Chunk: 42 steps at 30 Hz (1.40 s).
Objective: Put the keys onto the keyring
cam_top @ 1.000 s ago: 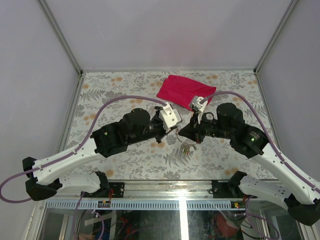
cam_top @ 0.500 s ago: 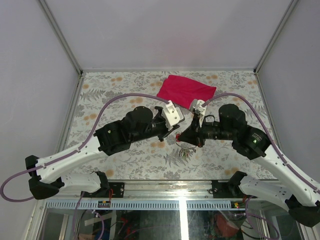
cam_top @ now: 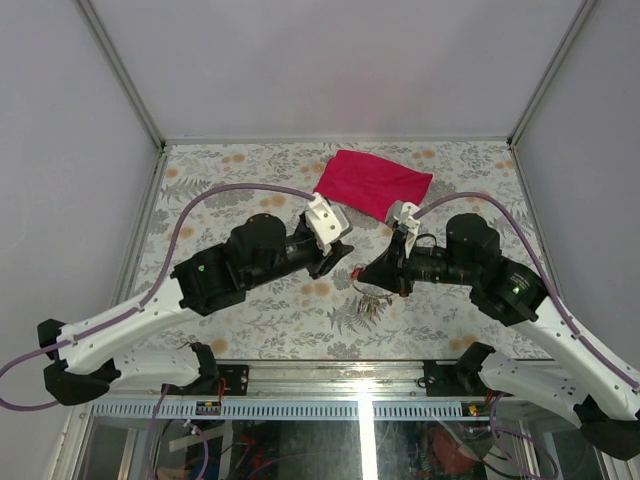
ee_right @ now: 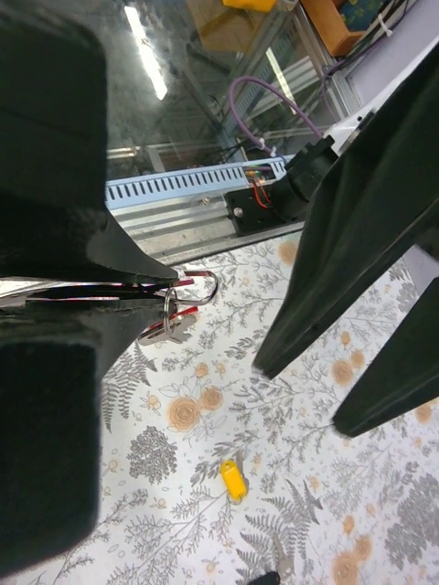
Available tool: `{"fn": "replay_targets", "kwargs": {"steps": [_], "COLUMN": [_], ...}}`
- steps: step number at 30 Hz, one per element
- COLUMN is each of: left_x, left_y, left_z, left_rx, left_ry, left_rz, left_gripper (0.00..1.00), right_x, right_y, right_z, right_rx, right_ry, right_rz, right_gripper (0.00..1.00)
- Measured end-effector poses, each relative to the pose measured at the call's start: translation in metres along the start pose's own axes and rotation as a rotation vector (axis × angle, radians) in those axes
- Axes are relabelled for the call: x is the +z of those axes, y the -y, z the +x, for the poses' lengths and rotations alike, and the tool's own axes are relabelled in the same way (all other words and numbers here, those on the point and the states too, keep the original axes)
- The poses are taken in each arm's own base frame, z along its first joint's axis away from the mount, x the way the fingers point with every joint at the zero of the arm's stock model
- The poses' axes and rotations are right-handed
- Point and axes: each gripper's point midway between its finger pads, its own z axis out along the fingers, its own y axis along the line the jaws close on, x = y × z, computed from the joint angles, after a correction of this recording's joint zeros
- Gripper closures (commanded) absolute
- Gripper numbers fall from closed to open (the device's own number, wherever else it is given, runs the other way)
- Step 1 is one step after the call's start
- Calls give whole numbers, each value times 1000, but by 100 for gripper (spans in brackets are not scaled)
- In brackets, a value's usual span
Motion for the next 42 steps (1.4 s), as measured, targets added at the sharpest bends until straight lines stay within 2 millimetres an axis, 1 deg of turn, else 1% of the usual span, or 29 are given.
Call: {"fn": "replay_targets", "kwargs": {"steps": [4,8,10,18,25,28,32,36,42], "left_x": [-15,-22,-20,-8,-3,0,6,8,8], "left_y": [-4,-1,2,15,22,26,31,34,37], "left_z": [-13,-18,-18,-15,-11,-7,-5,-7,-11], "left_rx": [-67,-158,-213,-436,-556,-590,-622,-636,-646], "left_ry": [73,123,133,137,145,140,139,148,163], "left_rz": [-27,-27,-20,9,23,36,56,75,96], "left_gripper": [57,53,50,45,45,51,67,76,97], "right_x": [-2,-3,-2,1,-1,-2,-2,-2,-2], "right_y": [4,9,11,23,22,22,21,21,22], "right_z": [0,1,1,8,0,-4,-7,-6,-6], "right_rx": [-20,-42,-55,-122,-152,-159,-166,-165,-164], "right_ry": [37,74,86,123,163,179,192,190,190], "right_rz": [25,51,61,97,103,102,102,102,103], "right_gripper": [100,100,100,100,100,100,100,100,100]}}
